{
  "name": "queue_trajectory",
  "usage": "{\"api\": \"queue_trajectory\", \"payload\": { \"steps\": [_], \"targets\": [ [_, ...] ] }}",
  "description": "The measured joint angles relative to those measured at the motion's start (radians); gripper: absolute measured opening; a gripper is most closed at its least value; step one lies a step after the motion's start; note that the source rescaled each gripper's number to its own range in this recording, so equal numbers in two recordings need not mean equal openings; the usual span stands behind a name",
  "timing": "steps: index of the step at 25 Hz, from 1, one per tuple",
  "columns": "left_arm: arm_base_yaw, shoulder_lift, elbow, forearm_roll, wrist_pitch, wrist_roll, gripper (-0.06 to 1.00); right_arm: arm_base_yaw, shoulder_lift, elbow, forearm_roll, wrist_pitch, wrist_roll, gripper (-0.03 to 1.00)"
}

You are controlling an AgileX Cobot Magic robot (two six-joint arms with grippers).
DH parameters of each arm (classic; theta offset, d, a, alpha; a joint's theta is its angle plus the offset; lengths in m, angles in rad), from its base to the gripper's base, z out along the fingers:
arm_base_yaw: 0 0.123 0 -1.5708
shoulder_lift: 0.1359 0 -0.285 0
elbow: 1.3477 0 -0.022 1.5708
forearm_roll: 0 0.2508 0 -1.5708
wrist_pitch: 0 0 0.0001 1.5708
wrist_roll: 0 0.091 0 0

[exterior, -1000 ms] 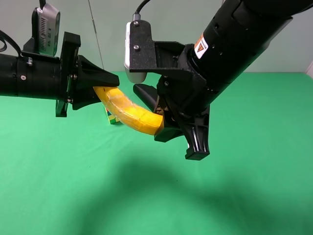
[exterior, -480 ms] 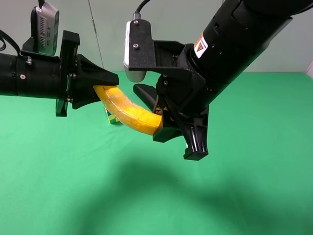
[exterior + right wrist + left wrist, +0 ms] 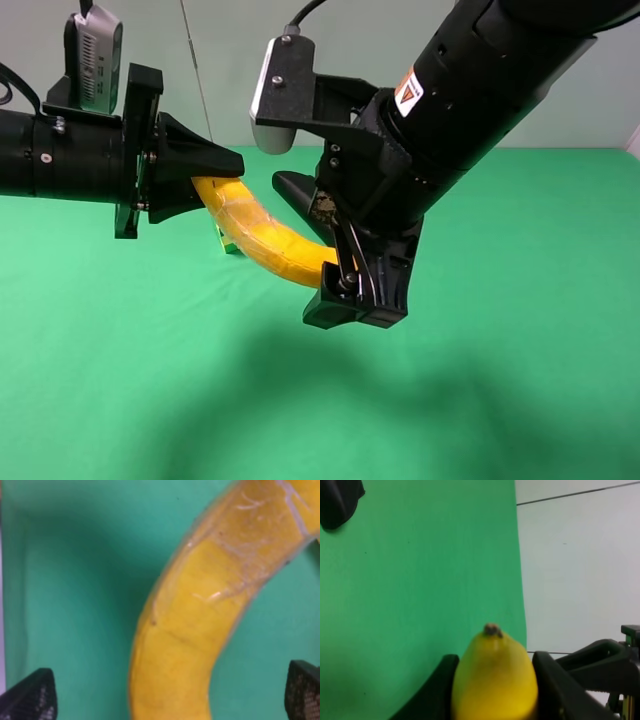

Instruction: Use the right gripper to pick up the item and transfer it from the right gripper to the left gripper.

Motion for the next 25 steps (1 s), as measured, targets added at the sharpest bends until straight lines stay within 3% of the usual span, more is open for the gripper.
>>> {"api": "queue_trajectory", "payload": {
  "steps": [4, 10, 14, 18, 25],
  "targets": [
    [0.000, 0.000, 0.000, 0.000, 0.002, 0.010, 0.00, 0.000, -0.038, 0.000, -0.051, 0.009, 0.070, 1.00],
    [0.000, 0.000, 0.000, 0.000, 0.004, 0.018, 0.00, 0.000, -0.159, 0.000, -0.241, 0.043, 0.269, 1.00],
    [0.000, 0.000, 0.000, 0.003, 0.004, 0.026, 0.00, 0.000, -0.232, 0.000, -0.335, 0.146, 0.366, 1.00],
    [0.000, 0.000, 0.000, 0.003, 0.004, 0.044, 0.00, 0.000, -0.302, 0.000, -0.367, 0.239, 0.409, 1.00],
    [0.000, 0.000, 0.000, 0.004, 0.004, 0.052, 0.00, 0.000, -0.480, 0.153, -0.420, 0.252, 0.479, 1.00]
  ]
}}
